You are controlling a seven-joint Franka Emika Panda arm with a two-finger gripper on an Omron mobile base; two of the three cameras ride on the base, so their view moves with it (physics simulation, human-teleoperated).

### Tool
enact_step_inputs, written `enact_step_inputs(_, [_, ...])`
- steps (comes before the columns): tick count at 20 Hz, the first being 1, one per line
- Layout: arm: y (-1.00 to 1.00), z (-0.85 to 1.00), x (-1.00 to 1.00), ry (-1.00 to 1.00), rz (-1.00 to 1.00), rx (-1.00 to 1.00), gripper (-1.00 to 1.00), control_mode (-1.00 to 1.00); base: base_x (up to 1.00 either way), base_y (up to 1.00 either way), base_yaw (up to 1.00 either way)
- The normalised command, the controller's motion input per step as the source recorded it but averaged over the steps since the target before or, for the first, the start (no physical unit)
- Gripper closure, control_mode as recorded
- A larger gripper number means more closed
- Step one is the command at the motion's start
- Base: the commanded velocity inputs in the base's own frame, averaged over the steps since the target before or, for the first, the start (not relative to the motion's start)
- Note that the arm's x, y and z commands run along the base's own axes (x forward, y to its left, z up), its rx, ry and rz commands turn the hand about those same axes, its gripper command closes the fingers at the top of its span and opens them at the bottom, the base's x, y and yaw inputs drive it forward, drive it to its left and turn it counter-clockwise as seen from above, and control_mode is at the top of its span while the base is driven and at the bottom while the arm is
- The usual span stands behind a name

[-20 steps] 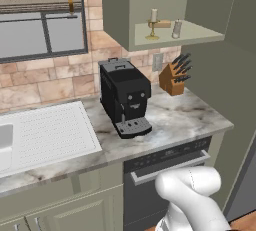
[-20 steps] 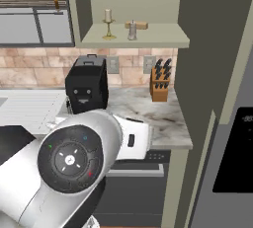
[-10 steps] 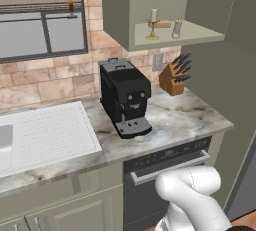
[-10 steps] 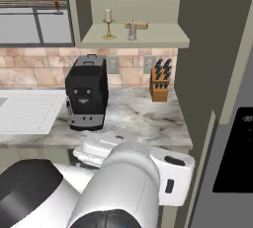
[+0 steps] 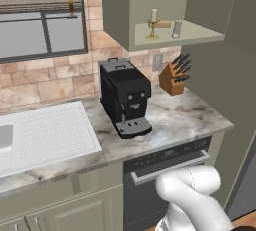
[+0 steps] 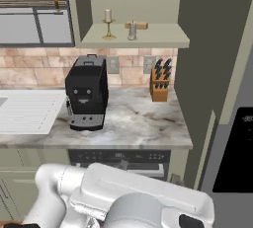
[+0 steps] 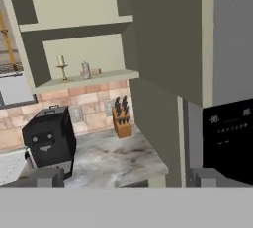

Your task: Pick the candle and candle from the dining table and place them in the open cabinet. Close the cabinet after placing the objects.

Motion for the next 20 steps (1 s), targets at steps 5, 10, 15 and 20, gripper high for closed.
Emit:
enact_step_inputs(5, [-0.22, 0.05, -0.01, -0.21, 0.05, 0.0, -1.0, -1.0, 0.0, 0.0, 0.0])
enact_step_inputs(10, [-0.2, 0.15, 0.0, -0.06, 0.13, 0.0, -1.0, -1.0, 0.0, 0.0, 0.0])
enact_step_inputs(15, [-0.1, 0.0, 0.0, 0.0, 0.14, 0.0, -1.0, -1.0, 0.0, 0.0, 0.0])
enact_step_inputs(20, [-0.09, 0.0, 0.22, 0.03, 0.2, 0.0, -1.0, -1.0, 0.0, 0.0, 0.0])
